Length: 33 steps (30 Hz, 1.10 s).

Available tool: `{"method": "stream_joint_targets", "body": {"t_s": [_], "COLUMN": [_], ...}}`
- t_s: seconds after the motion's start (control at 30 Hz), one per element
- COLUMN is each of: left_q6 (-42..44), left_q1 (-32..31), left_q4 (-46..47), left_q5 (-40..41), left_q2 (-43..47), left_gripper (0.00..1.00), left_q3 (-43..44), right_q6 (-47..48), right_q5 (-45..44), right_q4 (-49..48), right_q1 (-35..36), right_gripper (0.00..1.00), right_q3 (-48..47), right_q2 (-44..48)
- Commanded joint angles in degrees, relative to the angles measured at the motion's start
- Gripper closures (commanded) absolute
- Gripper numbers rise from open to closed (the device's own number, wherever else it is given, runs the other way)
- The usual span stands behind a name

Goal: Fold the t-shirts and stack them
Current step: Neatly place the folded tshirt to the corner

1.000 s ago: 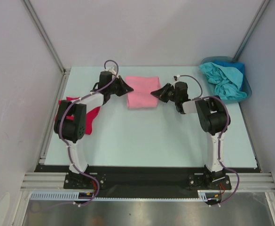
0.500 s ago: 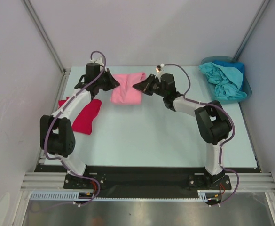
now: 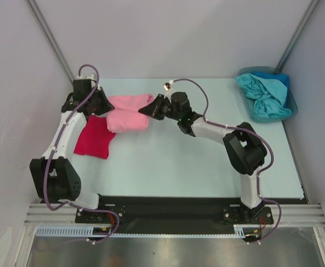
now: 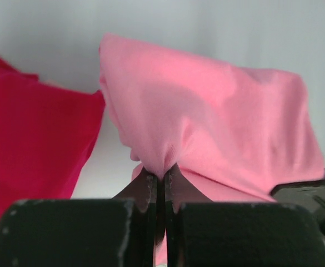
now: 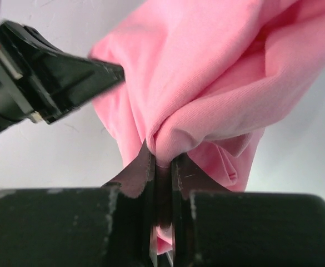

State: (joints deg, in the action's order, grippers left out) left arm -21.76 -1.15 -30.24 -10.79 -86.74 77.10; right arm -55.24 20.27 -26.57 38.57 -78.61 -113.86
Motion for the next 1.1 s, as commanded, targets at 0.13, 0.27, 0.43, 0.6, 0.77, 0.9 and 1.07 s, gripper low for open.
{"method": "stream_joint_targets", "body": {"t_s": [0.13,0.27,0.43,0.6,0.77,0.9,1.07], "left_q6": [1.55,0.93,0.76,-0.56,-2.40,-3.29,-4.00], "left_q1": [5.98,6.33,6.51,8.61,12.04,14.24,17.31], "left_q4": [-5.25,-8.25,-13.52,-14.67,-14.41,-13.19,-11.69], "left_q5": [14.03,19.48,29.04,32.93,36.70,40.30,42.43], "left_q2": [7.55,7.73,4.30,0.61,-0.27,0.07,1.05], "left_gripper": [1.00,1.00,1.00,1.00,1.00,1.00,1.00], "left_q3": [0.32,3.22,8.41,10.26,10.18,7.11,0.87], "right_q6": [0.93,0.05,-1.53,-3.82,-2.85,-4.34,-5.05], "right_q5": [0.21,0.29,0.64,0.56,1.87,2.75,3.28], "right_q4": [1.17,-0.14,-3.40,-8.50,-6.40,-7.45,-7.62], "right_q1": [3.53,5.20,7.31,8.80,10.65,12.23,14.69], "right_gripper": [1.00,1.00,1.00,1.00,1.00,1.00,1.00], "right_q3": [-7.08,-8.49,-8.49,-9.36,-17.52,-20.96,-21.50], "right_q2": [-1.71,-3.20,-5.49,-9.70,-14.88,-20.33,-23.59]}}
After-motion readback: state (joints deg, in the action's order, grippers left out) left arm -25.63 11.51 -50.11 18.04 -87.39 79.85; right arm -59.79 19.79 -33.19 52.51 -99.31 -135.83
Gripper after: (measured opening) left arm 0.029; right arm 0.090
